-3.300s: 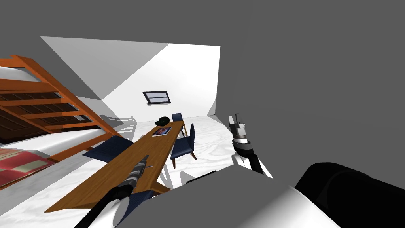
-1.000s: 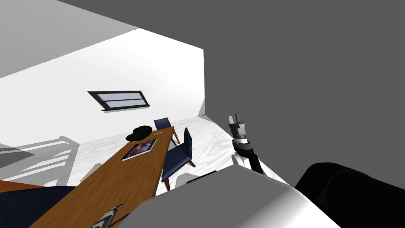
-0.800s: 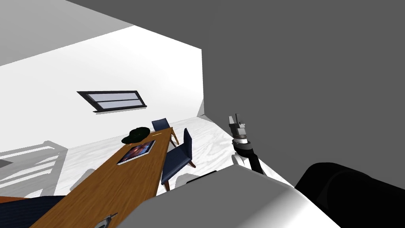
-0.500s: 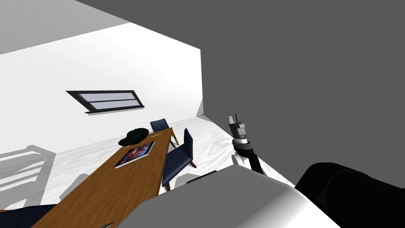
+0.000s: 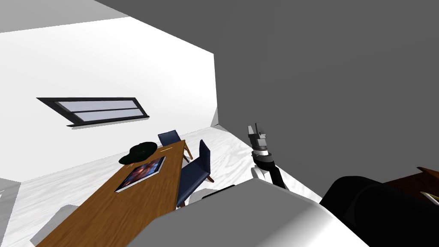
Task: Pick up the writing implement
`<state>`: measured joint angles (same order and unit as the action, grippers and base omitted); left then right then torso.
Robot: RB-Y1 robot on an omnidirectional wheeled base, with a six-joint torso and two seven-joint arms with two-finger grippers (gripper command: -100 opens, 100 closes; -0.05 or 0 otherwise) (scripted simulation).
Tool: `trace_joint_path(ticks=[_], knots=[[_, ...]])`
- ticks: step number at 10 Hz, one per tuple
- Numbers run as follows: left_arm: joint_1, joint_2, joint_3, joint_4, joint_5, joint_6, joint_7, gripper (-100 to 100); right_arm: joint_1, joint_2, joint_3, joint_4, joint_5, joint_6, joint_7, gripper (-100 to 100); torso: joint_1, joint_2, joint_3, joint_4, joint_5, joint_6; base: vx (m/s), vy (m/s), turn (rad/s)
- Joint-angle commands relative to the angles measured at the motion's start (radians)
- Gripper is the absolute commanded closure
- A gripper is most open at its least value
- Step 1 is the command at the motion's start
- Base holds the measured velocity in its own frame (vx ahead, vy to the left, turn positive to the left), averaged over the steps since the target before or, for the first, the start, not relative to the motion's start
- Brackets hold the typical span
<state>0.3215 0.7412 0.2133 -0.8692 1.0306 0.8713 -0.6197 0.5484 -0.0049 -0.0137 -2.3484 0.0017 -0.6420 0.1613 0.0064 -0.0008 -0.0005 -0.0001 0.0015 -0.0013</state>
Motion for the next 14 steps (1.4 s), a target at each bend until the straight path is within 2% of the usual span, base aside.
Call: trace_joint_path(ticks=[1,2,3,4,6,7,8,9,10,14], knots=[[-0.002,0.016,-0.003,0.034,0.029,0.034,-0.007,-100,0.0,0.0,0.0,0.0,0.0,0.0,0.0,0,0.0,0.0,0.0,0.0,0.0,0.0,0.002,0.1,-0.093],[0.002,0.009,-0.001,0.019,0.019,0.018,-0.005,-100,0.0,0.0,0.0,0.0,0.0,0.0,0.0,0,0.0,0.0,0.0,0.0,0.0,0.0,0.0,0.047,-0.021],[0.002,0.01,-0.001,0.022,0.021,0.022,-0.007,0,0.0,0.0,0.0,0.0,0.0,0.0,0.0,0,-0.004,0.0,0.0,0.0,-0.001,0.0,0.0,0.009,0.002],[-0.048,-0.007,-0.048,0.028,-0.013,0.027,0.043,-100,0.0,0.0,0.0,0.0,0.0,0.0,0.0,0,-0.006,0.0,0.0,0.0,-0.001,0.0,-0.049,0.045,0.124],[-0.053,-0.007,-0.048,0.028,-0.013,0.027,0.044,-100,0.0,0.0,0.0,0.0,0.0,0.0,0.0,0,-0.007,0.001,0.001,0.0,-0.001,0.0,-0.007,-0.002,-0.011],[-0.098,-0.024,-0.094,0.035,-0.046,0.032,0.087,-100,0.0,0.0,0.0,0.0,0.0,0.0,0.0,0,-0.007,0.001,0.0,0.0,-0.002,0.0,-0.011,-0.002,0.076],[-0.108,-0.024,-0.094,0.035,-0.046,0.032,0.095,-100,0.0,0.0,0.0,0.0,0.0,0.0,0.0,0,-0.008,0.0,0.0,0.0,-0.001,0.0,-0.011,-0.001,0.052],[-0.154,-0.041,-0.139,0.041,-0.08,0.037,0.126,-100,0.0,0.0,0.0,0.0,0.0,0.0,0.0,0,-0.008,0.0,0.0,0.0,-0.002,0.0,-0.022,0.0,0.012],[-0.163,-0.041,-0.141,0.041,-0.08,0.037,0.146,-100,0.0,0.0,0.0,0.0,0.0,0.0,0.0,0,-0.008,0.001,0.0,0.0,-0.002,0.0,-0.025,0.0,0.001],[-0.163,-0.041,-0.141,0.041,-0.08,0.037,0.146,-100,0.0,0.0,0.0,0.0,0.0,0.0,0.0,0,-0.007,0.001,0.001,0.0,-0.001,0.0,-0.011,0.0,0.001]])
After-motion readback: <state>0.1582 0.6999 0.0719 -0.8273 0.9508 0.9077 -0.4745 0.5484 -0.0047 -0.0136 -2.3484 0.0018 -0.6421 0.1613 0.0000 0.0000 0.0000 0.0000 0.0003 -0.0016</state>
